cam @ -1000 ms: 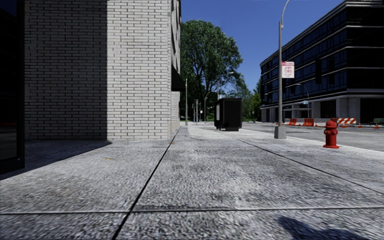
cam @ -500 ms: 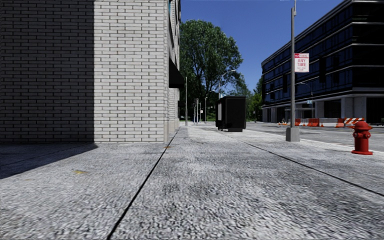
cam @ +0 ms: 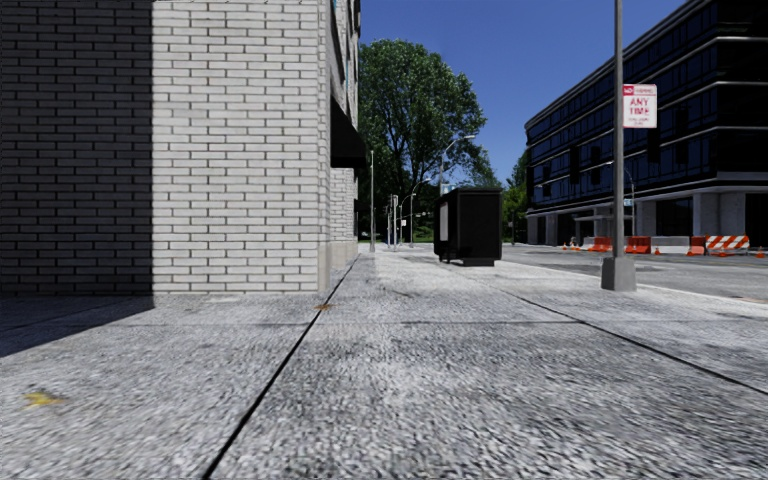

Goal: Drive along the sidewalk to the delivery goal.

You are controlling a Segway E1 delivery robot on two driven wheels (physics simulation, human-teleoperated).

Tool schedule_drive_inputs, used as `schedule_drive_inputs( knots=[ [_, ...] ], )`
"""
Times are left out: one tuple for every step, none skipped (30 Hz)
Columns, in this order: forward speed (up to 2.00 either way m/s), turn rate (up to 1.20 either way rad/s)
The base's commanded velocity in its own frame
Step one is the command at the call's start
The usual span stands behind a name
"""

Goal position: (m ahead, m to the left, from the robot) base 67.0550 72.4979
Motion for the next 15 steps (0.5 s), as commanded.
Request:
schedule_drive_inputs(
  knots=[
    [2.00, 0.00],
    [2.00, 0.00],
    [2.00, 0.00],
    [2.00, 0.00],
    [2.00, 0.00],
    [2.00, 0.00],
    [2.00, 0.00],
    [2.00, 0.00],
    [2.00, 0.00],
    [2.00, 0.00],
    [2.00, 0.00],
    [2.00, 0.00],
    [2.00, 0.00],
    [2.00, 0.00],
    [2.00, 0.00]
  ],
)
